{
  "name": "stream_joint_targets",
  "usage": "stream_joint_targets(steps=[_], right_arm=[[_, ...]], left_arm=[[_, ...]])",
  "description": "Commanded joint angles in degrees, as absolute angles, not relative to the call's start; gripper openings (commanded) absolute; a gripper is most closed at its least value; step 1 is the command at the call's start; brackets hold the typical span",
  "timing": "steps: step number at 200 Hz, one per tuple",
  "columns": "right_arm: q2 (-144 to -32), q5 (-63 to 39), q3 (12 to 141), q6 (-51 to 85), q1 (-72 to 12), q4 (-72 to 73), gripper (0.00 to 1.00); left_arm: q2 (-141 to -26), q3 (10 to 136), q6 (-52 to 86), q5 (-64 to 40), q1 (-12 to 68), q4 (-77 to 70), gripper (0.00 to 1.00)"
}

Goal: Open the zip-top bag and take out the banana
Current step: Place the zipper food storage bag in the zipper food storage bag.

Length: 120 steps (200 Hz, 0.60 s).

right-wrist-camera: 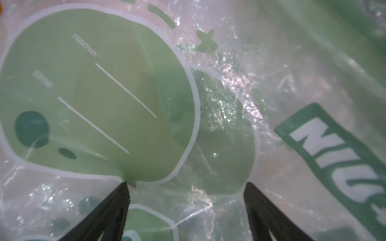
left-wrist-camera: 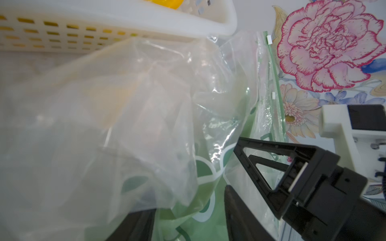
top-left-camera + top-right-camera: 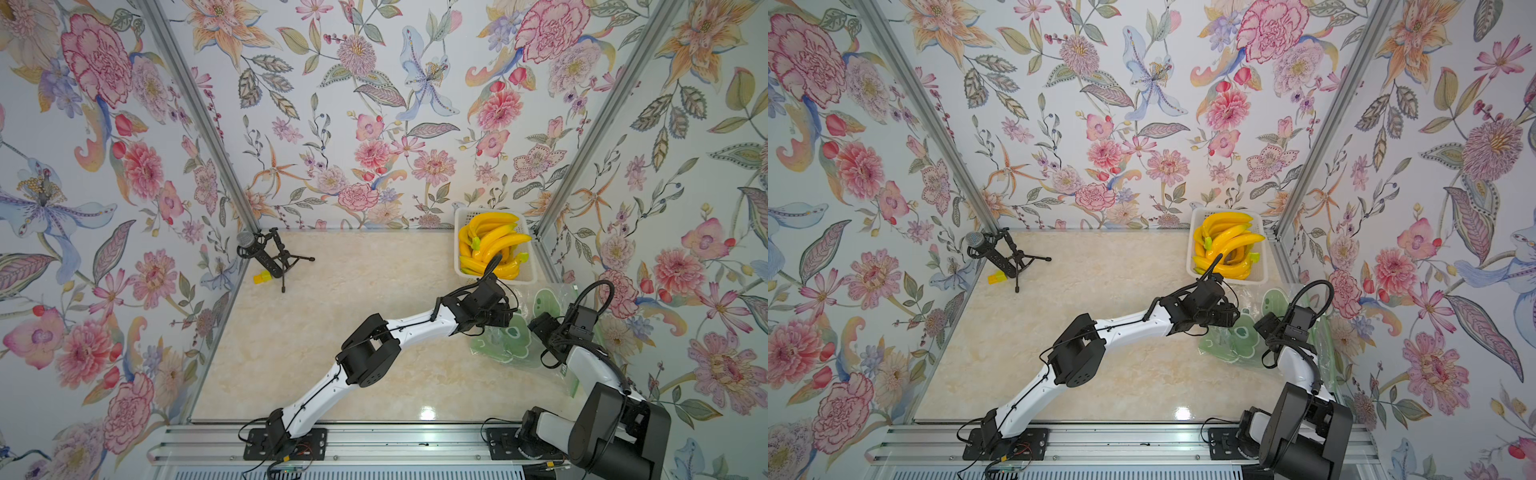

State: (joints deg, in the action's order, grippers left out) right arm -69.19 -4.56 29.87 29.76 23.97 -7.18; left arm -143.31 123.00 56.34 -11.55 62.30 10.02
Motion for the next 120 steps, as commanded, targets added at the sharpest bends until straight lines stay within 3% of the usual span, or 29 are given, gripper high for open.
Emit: stream_joint_targets(steps=[1, 120], right_arm=[[-70.26, -4.83, 28.58, 32.24, 24.8, -4.95, 0.86], [-71.55, -7.29, 28.12, 32.91, 24.75, -1.47, 0.91]], left_arm=[[-144.89, 123.34, 56.95, -13.19, 63.28, 11.97, 0.54], [-148.47, 124.63, 56.42, -9.31, 61.22, 13.75, 0.6]])
